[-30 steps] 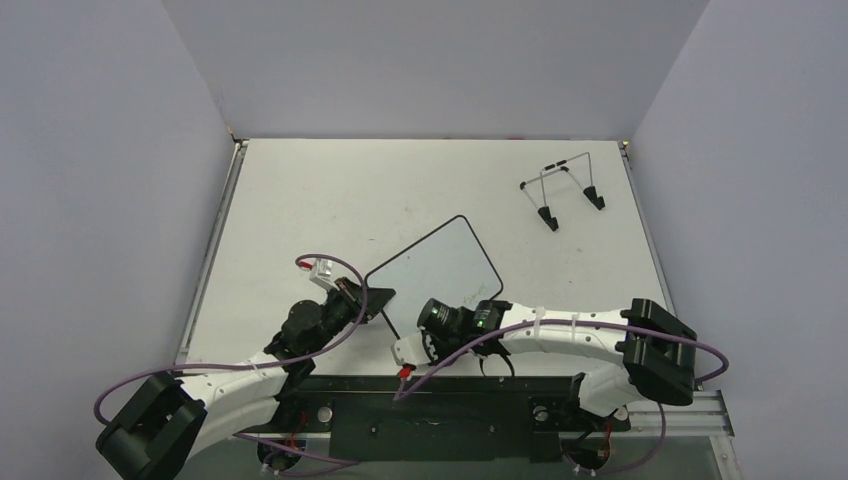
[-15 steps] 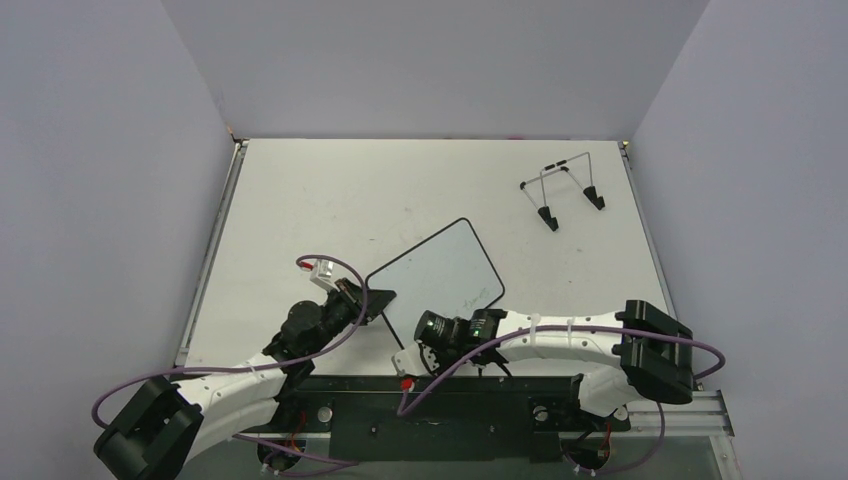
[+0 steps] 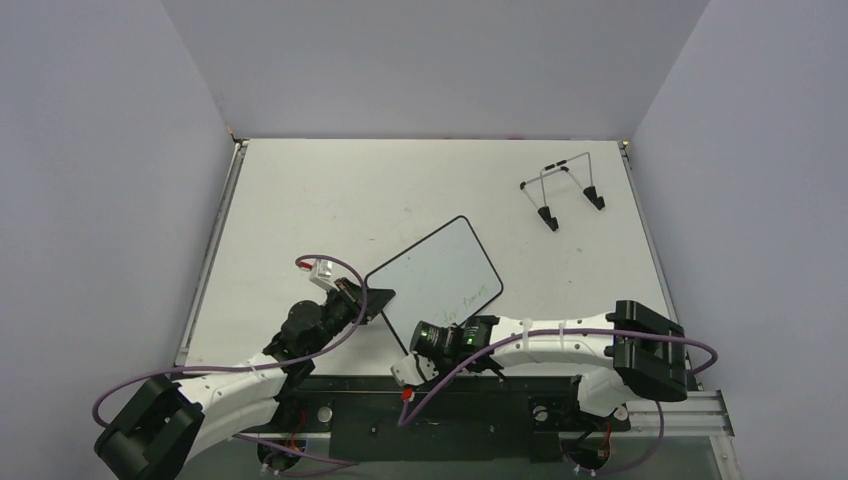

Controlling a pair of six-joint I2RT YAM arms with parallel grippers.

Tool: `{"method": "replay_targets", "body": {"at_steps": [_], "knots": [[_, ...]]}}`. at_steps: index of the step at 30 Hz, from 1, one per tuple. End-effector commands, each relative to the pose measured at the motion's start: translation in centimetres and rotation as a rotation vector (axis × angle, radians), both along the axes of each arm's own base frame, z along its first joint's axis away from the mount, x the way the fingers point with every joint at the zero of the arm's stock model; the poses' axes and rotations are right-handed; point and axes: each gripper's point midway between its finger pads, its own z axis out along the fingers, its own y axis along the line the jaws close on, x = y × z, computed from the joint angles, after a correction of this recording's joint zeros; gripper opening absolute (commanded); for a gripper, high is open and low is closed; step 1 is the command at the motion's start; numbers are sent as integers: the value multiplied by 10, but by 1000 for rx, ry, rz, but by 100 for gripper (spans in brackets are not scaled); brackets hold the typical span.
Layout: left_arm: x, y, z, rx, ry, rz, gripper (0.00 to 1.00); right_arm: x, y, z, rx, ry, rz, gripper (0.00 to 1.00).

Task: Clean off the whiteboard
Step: Erase the whiteboard at the center of the board.

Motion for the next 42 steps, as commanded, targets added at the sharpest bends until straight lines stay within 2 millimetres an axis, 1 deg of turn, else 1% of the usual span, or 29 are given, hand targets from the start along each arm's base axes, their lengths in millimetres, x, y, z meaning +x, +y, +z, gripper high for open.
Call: {"method": "replay_targets", "body": {"at_steps": [1,3,4,5,7,10,11,12,15,16,18,19,21,23,24,26,27,29,30,31,32,33,35,36,38,39,40,41,42], "knots": [[1,-8,54,-137,-111,-22,0,-8,10,0,-3,2,51,0],[2,-8,54,-132,-112,-19,0,21,-3,7,24,-19,-51,0],[2,-8,54,-130,-114,-17,0,30,-9,11,41,-28,-86,0],[2,-8,54,-129,-115,-18,0,47,-18,14,64,-36,-162,0],[2,-9,54,-127,-115,-21,0,65,-27,24,118,-42,-247,0],[3,-12,56,-128,-118,-33,0,64,-20,36,190,-14,-253,0],[3,-13,56,-131,-115,-38,0,57,-12,37,204,6,-229,0],[4,-14,54,-128,-109,-39,0,53,-8,36,203,10,-214,0],[3,-16,55,-145,-103,-46,0,30,11,33,179,13,-124,0],[4,-16,54,-147,-99,-46,0,24,13,28,156,19,-109,0],[3,-17,55,-155,-98,-49,0,9,21,24,134,27,-53,0],[3,-17,56,-159,-98,-49,0,7,22,24,131,26,-47,0],[2,-17,58,-162,-99,-50,0,16,20,26,137,-5,-68,0],[2,-17,58,-159,-100,-49,0,40,10,30,153,-57,-149,0],[2,-17,59,-159,-103,-51,0,60,0,32,170,-87,-227,0],[2,-18,59,-155,-102,-55,0,83,-14,35,188,-104,-328,0],[2,-19,57,-151,-98,-59,0,86,-17,35,194,-104,-349,0],[2,-21,58,-154,-100,-66,0,81,-17,34,198,-72,-349,0],[2,-22,59,-159,-102,-71,0,71,-9,35,207,-48,-312,0],[2,-22,57,-157,-96,-74,0,63,-6,33,195,-33,-286,0],[2,-23,59,-162,-98,-79,0,49,4,33,192,-14,-227,0],[2,-24,58,-162,-96,-82,0,35,10,31,172,0,-168,0],[1,-24,59,-167,-97,-84,0,24,15,27,155,14,-120,0],[1,-24,58,-167,-95,-83,0,24,15,26,151,9,-120,0],[0,-22,59,-168,-97,-80,0,34,9,27,150,-10,-156,0],[-1,-21,60,-170,-102,-79,0,47,2,29,159,-21,-203,0],[-1,-21,60,-166,-102,-77,0,53,-3,29,165,-26,-229,0],[-2,-20,61,-166,-107,-75,0,64,-13,27,169,-26,-278,0],[-2,-20,60,-163,-107,-74,0,68,-17,28,174,-26,-293,0]]}}
